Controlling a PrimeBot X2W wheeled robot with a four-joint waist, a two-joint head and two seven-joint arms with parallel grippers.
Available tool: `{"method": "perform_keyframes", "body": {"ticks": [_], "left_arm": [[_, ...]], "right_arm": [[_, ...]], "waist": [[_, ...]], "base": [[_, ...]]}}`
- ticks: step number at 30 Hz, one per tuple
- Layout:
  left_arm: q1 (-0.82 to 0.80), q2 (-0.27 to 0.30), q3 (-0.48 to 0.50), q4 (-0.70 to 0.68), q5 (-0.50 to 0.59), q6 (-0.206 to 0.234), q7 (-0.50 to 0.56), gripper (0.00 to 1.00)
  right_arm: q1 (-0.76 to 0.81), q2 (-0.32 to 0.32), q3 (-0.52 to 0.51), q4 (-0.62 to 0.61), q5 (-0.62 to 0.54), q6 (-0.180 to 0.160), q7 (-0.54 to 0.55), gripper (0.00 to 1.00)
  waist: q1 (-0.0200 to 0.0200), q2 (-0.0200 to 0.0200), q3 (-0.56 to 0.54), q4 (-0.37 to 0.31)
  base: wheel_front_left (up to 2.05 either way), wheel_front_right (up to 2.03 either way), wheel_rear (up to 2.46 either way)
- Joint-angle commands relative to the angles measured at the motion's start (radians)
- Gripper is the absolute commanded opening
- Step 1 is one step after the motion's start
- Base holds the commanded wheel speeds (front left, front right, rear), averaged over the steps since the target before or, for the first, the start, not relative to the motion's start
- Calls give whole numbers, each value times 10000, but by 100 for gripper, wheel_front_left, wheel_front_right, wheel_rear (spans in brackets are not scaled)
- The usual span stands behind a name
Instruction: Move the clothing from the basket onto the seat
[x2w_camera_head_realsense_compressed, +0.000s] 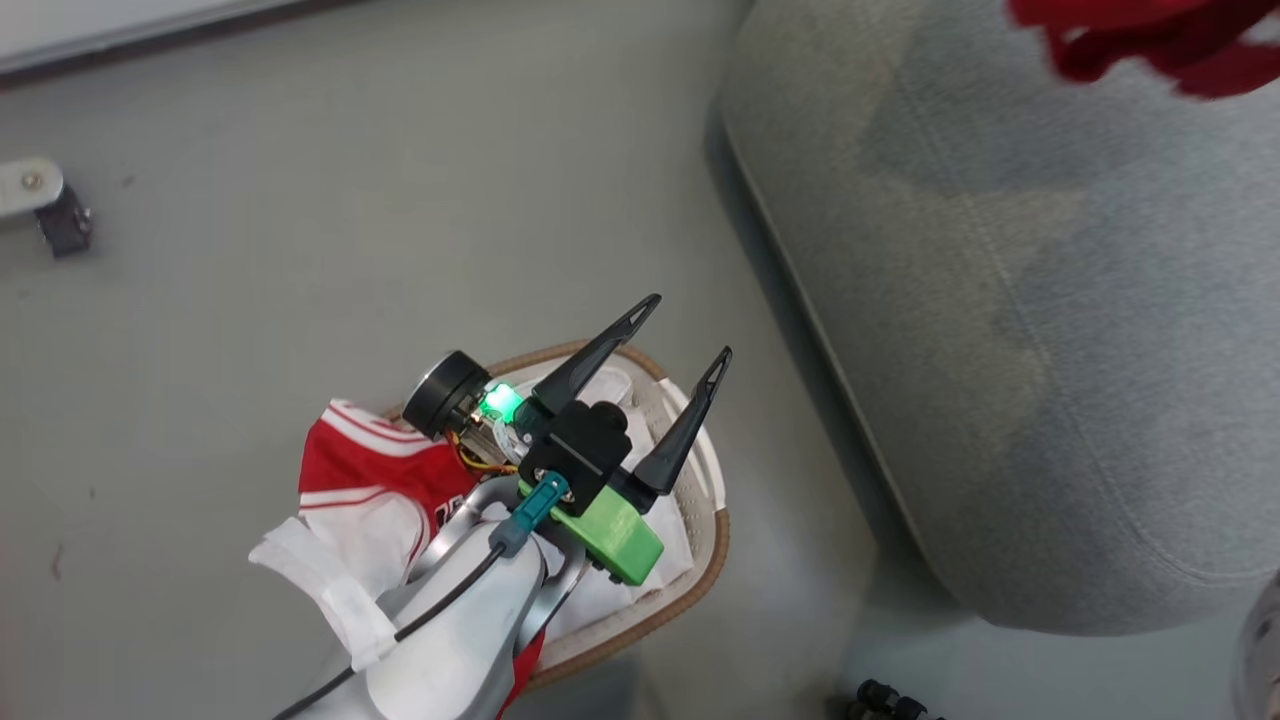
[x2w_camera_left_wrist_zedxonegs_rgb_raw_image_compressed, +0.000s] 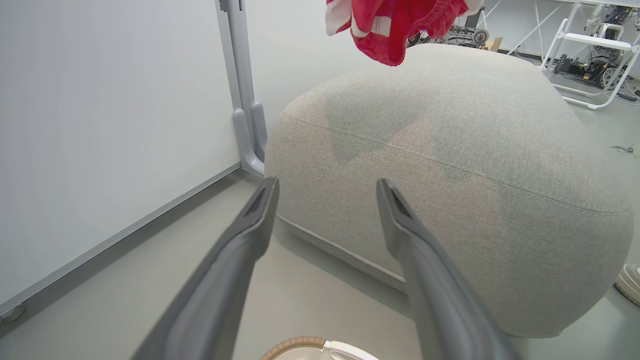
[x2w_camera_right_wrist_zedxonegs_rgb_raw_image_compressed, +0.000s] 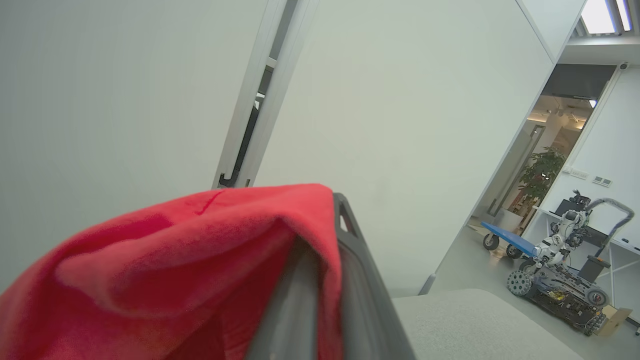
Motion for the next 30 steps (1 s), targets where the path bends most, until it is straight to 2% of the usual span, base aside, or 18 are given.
{"method": "perform_keyframes", "body": {"ticks": [1,5,9,19,24,26,27,30], "left_arm": [[-255,129,0,-54,127,-31,-9,100],[-521,108,23,-226,210,30,-9,100],[-662,135,74,-425,260,84,-9,100],[-826,75,-40,-564,401,74,-9,100],[-841,56,31,-547,269,61,-9,100],[-823,70,83,-553,244,60,-9,100],[-773,80,113,-536,214,60,-9,100],[-604,84,202,-514,134,59,-9,100]], "right_arm": [[-378,-338,-241,65,-60,-10,-49,0],[-1036,-1316,-935,400,-167,-10,-49,0],[-1342,-1839,-1493,865,-247,-10,-49,0],[-934,-1651,-2403,2929,-500,-10,-49,0],[-556,-1419,-2574,3307,-761,-10,-49,0],[-375,-1311,-2694,3266,-832,-10,-49,27],[-259,-1226,-2730,3200,-865,-10,-49,100],[102,-1006,-2665,3069,-998,-10,-49,100]], "waist": [[-1,90,1110,953],[-1,90,1823,1421],[-1,90,2438,1687],[-1,90,3122,1829],[-1,90,3084,1809],[-1,90,3009,1785],[-1,90,2938,1766],[-1,90,2688,1716]], "base": [[0,0,0],[0,0,0],[0,0,0],[0,0,0],[0,0,0],[0,0,0],[0,0,0],[0,0,0]]}}
